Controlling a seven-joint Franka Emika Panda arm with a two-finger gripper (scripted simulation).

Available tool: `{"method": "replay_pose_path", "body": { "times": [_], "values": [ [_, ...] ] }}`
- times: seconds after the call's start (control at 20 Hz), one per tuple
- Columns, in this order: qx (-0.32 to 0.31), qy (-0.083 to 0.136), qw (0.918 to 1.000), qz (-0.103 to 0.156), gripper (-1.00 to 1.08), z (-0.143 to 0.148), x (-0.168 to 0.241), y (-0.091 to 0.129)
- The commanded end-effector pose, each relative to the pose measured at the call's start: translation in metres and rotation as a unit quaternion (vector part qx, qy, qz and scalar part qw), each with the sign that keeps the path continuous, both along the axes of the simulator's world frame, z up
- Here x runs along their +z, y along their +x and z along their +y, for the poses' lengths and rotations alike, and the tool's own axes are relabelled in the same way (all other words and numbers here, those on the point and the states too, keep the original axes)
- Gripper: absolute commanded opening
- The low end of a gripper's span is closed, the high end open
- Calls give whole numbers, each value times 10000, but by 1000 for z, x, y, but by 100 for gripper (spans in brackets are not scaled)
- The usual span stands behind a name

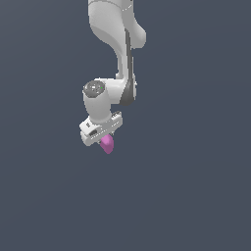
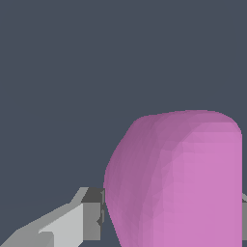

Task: Pick up the object and move it to a goal position.

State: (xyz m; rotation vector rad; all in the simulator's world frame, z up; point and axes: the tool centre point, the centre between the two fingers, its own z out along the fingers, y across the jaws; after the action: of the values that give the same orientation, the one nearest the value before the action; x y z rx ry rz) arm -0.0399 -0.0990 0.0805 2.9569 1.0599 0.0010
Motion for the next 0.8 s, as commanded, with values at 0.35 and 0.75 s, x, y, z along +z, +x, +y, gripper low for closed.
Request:
{"method": "replay_pose_path", "body": {
  "times": [0.35,0.75],
  "values": [
    [2,-1,10000,0,-100,4,14,0],
    [2,-1,10000,0,-100,20,67,-1]
  ]
}}
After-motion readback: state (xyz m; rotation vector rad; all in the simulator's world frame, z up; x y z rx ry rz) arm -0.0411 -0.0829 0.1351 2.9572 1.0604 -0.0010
